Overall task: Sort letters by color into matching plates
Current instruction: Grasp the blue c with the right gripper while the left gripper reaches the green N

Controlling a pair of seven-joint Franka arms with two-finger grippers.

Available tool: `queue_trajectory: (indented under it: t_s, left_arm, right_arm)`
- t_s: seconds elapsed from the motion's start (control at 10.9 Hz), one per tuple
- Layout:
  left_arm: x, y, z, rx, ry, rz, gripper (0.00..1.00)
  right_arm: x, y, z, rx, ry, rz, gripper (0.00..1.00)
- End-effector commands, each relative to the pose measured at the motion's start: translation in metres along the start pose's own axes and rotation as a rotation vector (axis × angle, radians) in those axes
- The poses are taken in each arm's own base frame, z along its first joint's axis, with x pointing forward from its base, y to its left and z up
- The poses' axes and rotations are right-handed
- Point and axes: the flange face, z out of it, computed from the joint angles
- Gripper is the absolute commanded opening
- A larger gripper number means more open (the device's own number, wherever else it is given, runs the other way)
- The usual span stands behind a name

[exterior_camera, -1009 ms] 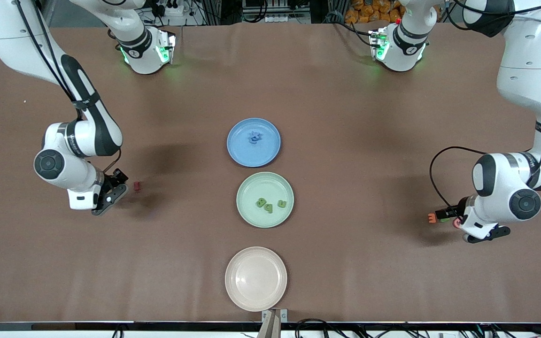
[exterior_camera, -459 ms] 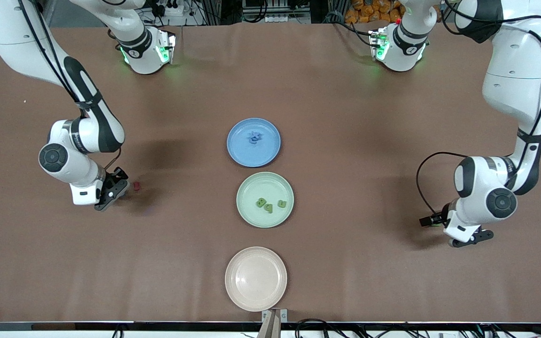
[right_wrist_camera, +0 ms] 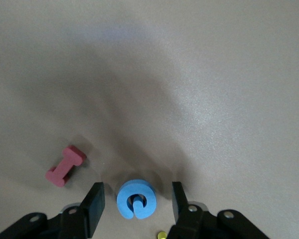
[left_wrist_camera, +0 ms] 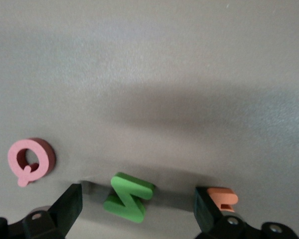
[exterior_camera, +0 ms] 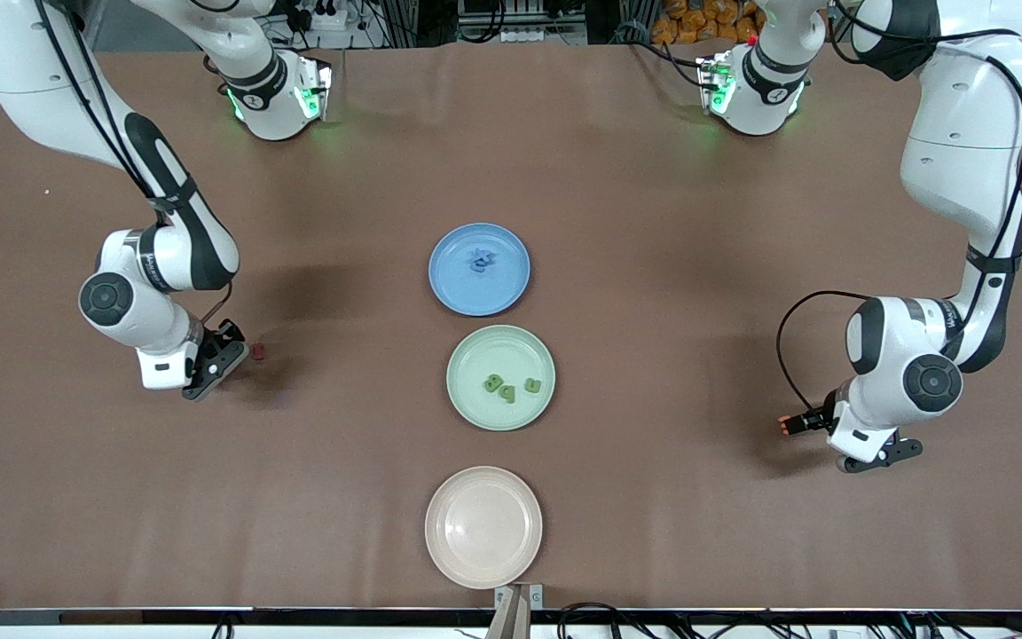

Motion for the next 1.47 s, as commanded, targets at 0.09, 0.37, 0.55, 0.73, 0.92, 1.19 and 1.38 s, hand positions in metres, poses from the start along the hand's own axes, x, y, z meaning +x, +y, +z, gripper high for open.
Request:
queue_trajectory:
  t_s: [0.09,0.37,0.55,0.73,0.92,1.19,1.38]
  left_arm:
    - [0.01,-0.002,0.004,-0.011,0.071,0.145,1.0]
    - [0.005,-0.007,0.014,-0.009,0.051,0.216,1.0]
    - [-0.001,-0.023,0.022,-0.009,0.023,0.254,1.0]
    - [-0.009,-0.025,0.029,-0.013,-0.002,0.259,1.0]
    - [-0.013,-0.028,0.032,-0.013,-0.012,0.255,1.0]
    - [-0.015,-0.018,0.031,-0.025,-0.015,0.244,0.55]
    - [-0.015,-0.016,0.029,-0.029,-0.013,0.225,0.0]
  right_arm:
    - [-0.002,0.002,0.005,-0.023,-0.001,-0.034,0.42]
    - [-0.003,0.003,0.009,-0.036,-0.006,-0.056,0.0]
    - [-0.003,0.005,0.008,-0.034,-0.01,-0.05,0.0]
    - [0.0,0.009,0.001,-0.041,-0.007,-0.04,0.0]
    - [0.009,0.018,-0.013,0.005,-0.048,-0.026,0.0]
    - [0.034,0.018,-0.037,0.062,-0.065,0.036,0.0]
    - [0.053,0.004,-0.042,0.072,-0.063,0.095,0.0]
